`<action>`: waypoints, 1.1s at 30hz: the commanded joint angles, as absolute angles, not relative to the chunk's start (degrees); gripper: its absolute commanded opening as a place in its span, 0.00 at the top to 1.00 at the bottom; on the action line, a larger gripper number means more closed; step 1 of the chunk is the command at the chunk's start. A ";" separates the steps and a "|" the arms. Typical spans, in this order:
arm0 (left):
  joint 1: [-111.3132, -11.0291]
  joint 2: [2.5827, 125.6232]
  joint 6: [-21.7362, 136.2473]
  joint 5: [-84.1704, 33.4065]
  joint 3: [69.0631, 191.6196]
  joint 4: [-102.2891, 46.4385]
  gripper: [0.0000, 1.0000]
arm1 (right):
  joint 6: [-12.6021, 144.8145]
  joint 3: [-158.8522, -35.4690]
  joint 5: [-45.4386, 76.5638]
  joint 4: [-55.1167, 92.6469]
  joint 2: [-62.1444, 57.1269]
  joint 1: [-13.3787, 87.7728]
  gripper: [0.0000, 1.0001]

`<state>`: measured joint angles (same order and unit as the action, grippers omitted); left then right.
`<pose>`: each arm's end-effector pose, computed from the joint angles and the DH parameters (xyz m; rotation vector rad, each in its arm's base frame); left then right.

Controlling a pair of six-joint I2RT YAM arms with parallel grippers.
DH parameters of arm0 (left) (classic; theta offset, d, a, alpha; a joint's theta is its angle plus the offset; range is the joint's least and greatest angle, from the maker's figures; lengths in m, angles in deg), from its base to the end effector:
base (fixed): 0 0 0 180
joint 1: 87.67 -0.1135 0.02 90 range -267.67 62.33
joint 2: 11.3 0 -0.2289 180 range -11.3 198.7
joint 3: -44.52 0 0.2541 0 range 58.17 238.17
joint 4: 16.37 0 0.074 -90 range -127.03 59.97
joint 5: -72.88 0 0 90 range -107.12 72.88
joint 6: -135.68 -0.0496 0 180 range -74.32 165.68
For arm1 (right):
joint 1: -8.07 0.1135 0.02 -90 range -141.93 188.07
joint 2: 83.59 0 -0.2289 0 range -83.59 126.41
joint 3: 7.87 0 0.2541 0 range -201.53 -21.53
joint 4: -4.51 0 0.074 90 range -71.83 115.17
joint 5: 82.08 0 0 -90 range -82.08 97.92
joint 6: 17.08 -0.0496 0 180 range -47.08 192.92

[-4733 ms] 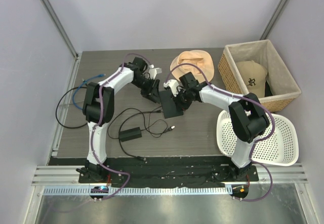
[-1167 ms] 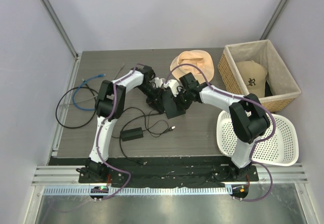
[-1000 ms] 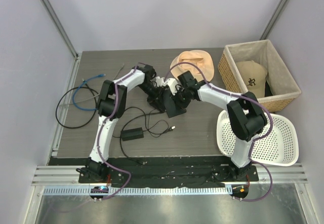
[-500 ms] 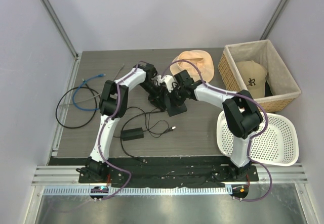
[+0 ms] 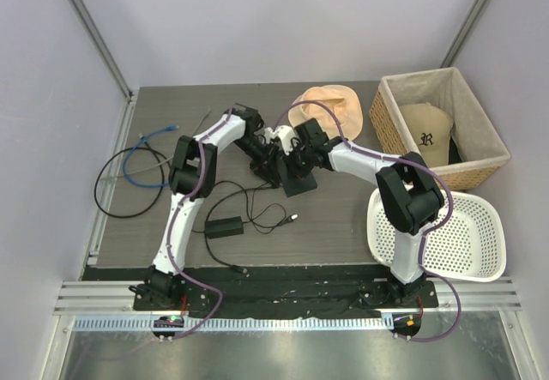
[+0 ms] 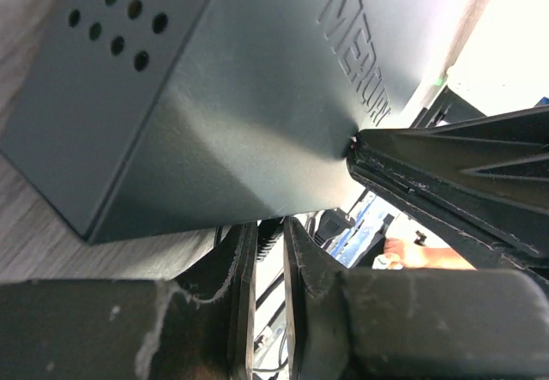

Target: Pull the plug from the switch port

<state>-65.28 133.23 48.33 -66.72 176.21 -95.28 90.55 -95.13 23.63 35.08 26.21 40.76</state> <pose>0.4025 -0.2067 0.0838 -0.4401 -2.6398 1.1983 0.3339 0.2302 0.1341 -1.1681 2.2159 0.4516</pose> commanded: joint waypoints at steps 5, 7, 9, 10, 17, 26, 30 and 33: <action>-65.87 133.02 44.18 -59.57 171.74 -90.24 1.00 | 90.67 -91.75 20.75 39.79 29.97 41.38 0.99; -65.79 131.18 44.97 -60.45 168.31 -88.22 1.00 | 90.76 -91.75 20.75 39.70 30.14 41.38 0.99; -65.87 130.73 44.71 -59.93 167.51 -87.86 1.00 | 90.67 -91.93 20.84 39.88 30.23 41.38 0.99; -65.96 130.73 44.10 -59.31 167.77 -88.21 1.00 | 90.76 -92.01 20.84 39.88 30.32 41.29 0.99; -68.33 133.19 42.26 -58.78 175.84 -92.43 1.00 | 90.94 -91.93 20.84 39.88 30.05 41.38 0.99; -72.45 124.67 36.19 -70.03 182.62 -98.75 1.00 | 91.20 -91.49 20.49 39.70 29.88 41.38 0.99; -76.59 121.95 35.57 -67.05 185.52 -99.02 1.00 | 91.20 -91.84 20.40 39.79 30.23 41.47 0.99; -80.37 121.06 35.22 -62.23 188.94 -98.85 1.00 | 91.29 -91.93 20.40 39.79 30.32 41.64 0.99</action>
